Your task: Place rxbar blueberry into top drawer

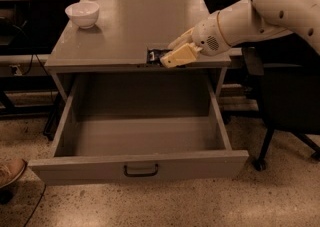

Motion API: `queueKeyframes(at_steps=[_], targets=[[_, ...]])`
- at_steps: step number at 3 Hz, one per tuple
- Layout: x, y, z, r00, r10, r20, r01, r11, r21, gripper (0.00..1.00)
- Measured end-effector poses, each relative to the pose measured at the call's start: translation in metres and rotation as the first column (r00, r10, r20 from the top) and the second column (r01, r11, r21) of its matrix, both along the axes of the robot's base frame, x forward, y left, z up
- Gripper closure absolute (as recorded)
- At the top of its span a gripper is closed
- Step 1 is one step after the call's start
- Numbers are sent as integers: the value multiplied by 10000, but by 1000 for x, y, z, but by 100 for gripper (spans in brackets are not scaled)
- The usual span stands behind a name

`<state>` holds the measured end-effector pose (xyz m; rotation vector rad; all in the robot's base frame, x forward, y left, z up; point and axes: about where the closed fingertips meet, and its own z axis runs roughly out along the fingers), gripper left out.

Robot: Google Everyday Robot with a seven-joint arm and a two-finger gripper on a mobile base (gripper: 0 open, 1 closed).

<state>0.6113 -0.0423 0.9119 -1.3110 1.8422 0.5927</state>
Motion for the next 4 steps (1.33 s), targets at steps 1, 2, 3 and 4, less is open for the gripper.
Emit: queueKeyframes(at_steps=[1, 2, 3, 4], targets=[[0, 0, 0, 10000, 1, 0, -1, 10000, 0, 100], [-11, 3, -44, 9967, -24, -808, 22, 10000, -29, 100], [-25, 9, -96, 9865, -58, -1639, 89, 9998, 180, 100], [-30, 34, -176, 9687, -206, -2473, 313, 9987, 397, 100]])
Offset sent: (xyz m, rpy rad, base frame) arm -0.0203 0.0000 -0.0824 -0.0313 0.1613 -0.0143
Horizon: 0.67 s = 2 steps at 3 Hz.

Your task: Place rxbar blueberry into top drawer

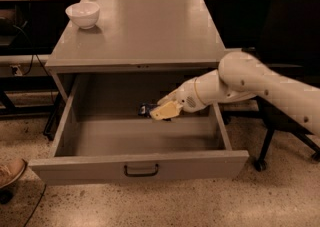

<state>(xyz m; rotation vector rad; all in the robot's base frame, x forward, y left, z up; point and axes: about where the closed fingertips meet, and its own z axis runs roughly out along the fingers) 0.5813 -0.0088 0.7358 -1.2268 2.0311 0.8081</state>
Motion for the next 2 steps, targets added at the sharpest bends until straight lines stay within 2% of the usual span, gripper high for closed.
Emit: queueKeyframes(at_steps=[1, 2], targets=[[17, 22, -40, 9982, -597, -106, 598, 9982, 89, 100], [42, 40, -68, 9913, -1317, -36, 1317, 9905, 399, 84]])
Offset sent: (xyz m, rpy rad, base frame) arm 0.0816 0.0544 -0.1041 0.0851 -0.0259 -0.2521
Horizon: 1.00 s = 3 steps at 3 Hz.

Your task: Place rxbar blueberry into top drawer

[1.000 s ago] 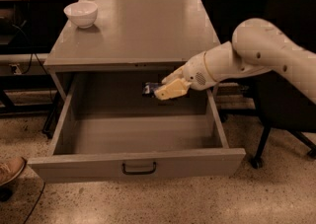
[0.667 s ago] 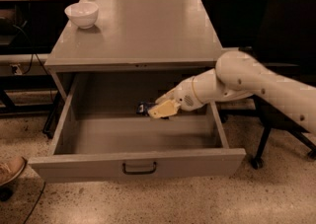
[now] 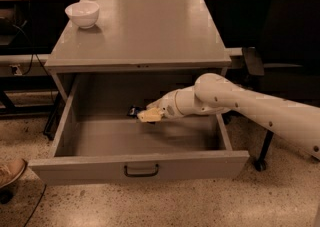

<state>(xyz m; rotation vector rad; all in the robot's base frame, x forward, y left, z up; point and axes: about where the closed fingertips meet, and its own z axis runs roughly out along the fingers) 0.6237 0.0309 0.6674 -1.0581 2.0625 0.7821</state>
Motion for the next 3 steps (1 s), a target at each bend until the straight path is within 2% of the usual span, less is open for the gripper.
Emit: queueKeyframes(at_steps=[1, 3], targets=[[28, 14, -18, 9977, -594, 313, 584, 9978, 322, 51], [41, 26, -21, 9953, -834, 497, 782, 9919, 997, 6]])
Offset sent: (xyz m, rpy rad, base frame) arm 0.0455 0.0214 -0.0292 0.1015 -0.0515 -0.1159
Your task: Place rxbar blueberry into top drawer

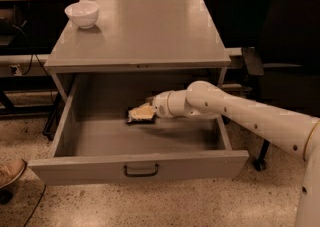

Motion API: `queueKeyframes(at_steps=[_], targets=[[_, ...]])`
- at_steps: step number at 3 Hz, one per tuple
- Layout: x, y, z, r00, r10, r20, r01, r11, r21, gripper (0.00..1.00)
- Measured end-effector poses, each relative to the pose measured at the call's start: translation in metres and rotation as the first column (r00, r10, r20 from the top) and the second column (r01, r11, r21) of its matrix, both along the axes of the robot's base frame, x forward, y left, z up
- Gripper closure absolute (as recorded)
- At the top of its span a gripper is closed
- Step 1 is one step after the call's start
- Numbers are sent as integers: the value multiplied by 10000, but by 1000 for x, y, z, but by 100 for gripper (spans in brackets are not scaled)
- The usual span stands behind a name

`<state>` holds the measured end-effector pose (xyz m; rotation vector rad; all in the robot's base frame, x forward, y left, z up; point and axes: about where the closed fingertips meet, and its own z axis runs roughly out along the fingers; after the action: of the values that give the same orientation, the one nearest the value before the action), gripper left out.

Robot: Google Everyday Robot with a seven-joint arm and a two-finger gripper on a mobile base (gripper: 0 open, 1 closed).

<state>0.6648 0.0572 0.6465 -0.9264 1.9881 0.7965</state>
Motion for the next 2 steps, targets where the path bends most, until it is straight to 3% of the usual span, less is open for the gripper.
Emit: queueKeyframes(at_steps=[1, 2], targets=[[3, -8, 5, 10000, 10, 79, -11, 9999, 154, 0], [0, -35, 12, 9999, -111, 29, 110, 9991, 405, 0]])
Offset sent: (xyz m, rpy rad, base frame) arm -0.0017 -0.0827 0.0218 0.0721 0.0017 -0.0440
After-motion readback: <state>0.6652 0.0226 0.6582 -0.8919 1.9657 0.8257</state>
